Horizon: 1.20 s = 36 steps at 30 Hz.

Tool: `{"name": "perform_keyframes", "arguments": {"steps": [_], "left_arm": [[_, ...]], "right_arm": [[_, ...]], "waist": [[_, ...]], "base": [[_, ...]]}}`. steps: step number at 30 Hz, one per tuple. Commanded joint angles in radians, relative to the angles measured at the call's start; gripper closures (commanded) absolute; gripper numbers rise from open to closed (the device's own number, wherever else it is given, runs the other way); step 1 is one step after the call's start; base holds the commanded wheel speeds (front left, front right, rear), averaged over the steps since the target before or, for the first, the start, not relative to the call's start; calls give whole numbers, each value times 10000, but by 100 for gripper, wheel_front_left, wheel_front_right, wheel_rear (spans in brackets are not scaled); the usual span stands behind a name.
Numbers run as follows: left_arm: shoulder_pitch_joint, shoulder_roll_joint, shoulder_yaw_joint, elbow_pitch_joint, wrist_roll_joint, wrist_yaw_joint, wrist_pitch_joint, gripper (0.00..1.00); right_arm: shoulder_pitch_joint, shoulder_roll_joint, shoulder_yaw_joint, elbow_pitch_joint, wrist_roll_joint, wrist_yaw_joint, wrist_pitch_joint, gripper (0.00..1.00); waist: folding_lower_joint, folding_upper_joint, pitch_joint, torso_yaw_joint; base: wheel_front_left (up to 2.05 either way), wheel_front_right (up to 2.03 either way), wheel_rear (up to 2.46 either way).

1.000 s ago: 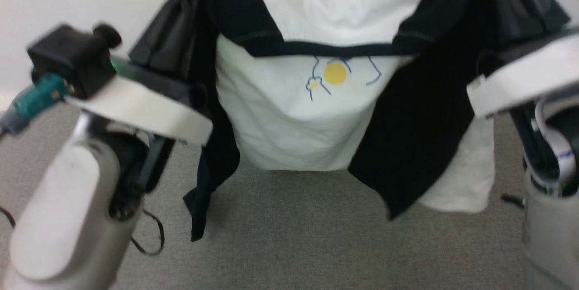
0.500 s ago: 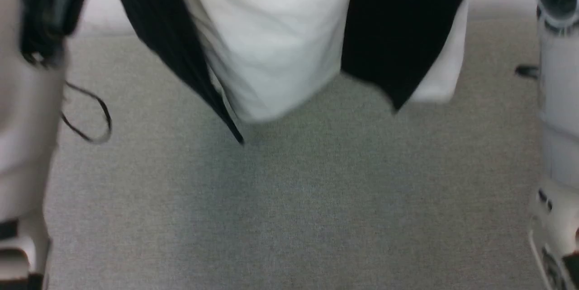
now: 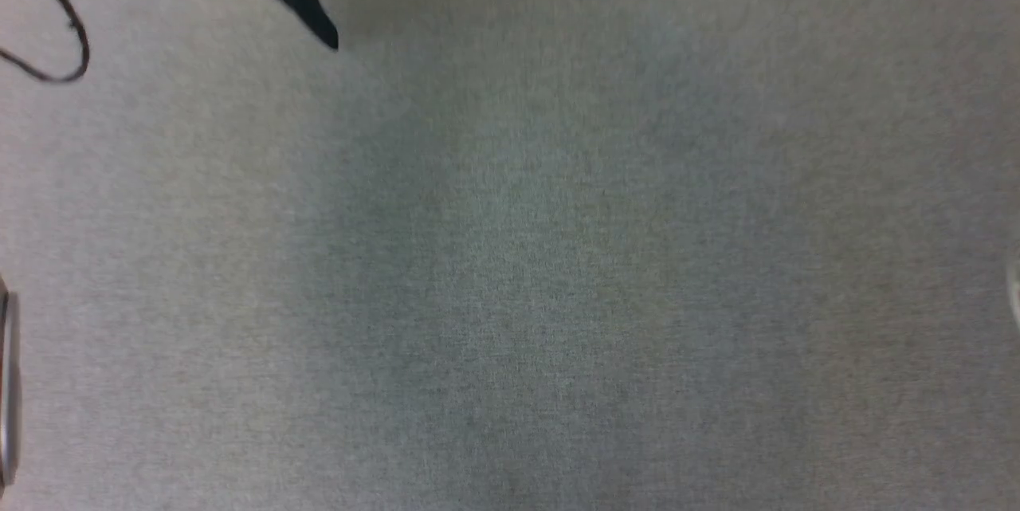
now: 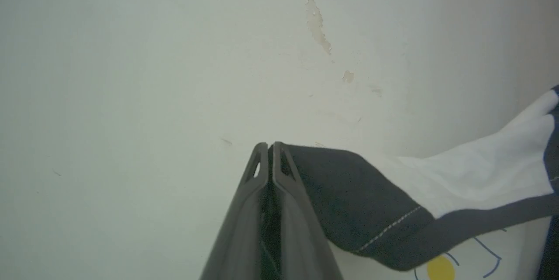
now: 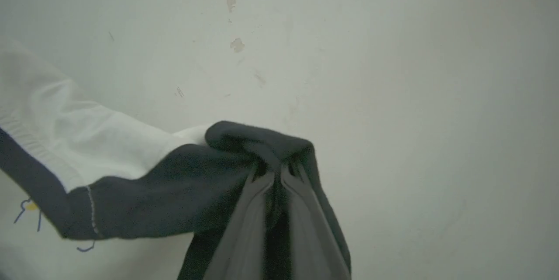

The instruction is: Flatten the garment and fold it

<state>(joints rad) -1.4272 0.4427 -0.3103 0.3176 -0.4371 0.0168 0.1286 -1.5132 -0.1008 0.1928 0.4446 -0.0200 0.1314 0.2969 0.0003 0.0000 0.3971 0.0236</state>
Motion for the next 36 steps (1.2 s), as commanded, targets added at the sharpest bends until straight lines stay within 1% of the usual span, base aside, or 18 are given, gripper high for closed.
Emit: {"name": "perform_keyframes", "arguments": {"steps": [1,6,12,17,21,24,28,30,33,36], "left_arm": [[-111,-40,-2,85,68,-61,-102,100],[-458,-186,14,545,111,-79,-707,100],[-449,-210,25,784,92,-170,-1334,100],[-296,-170,-6,736,66,-305,-1777,100],[151,-74,-92,404,31,-469,-2078,100],[900,58,-71,-63,-28,-446,-2369,100],[2337,207,-104,-1145,-194,-353,-2553,100],[3296,267,-158,-1726,-214,-197,-2691,100],[4743,313,-207,-2746,-265,147,-2828,100],[6249,336,-355,-3695,-267,533,-2870,100]], "right_arm": [[-113,-57,17,97,-68,-7,-90,100],[-717,-138,-5,768,-318,-7,-596,100],[-962,-231,188,1300,-546,-7,-1086,100],[-891,-288,467,1392,-414,-7,-1347,100],[-546,-426,844,1037,-12,-7,-1423,100],[152,-638,1140,536,421,-7,-1495,100],[1528,-1028,1215,-721,1035,-7,-1268,100],[2549,-1185,1114,-1445,1300,-7,-1160,100],[4158,-1344,777,-2806,1602,-7,-808,100],[5924,-1301,337,-4205,1749,-7,-449,100]], "waist": [[-3,0,847,73],[-3,0,1583,214],[-3,0,2235,290],[-3,0,2528,372],[-3,0,2580,438],[-3,0,2305,448],[-3,0,1957,503],[-3,0,1597,500],[-3,0,1200,508],[-3,0,717,467]], "base": [[0,0,0],[0,0,0],[0,0,0],[0,0,0],[0,0,0],[0,0,0],[0,0,0],[0,0,0],[0,0,0],[0,0,0]]}}
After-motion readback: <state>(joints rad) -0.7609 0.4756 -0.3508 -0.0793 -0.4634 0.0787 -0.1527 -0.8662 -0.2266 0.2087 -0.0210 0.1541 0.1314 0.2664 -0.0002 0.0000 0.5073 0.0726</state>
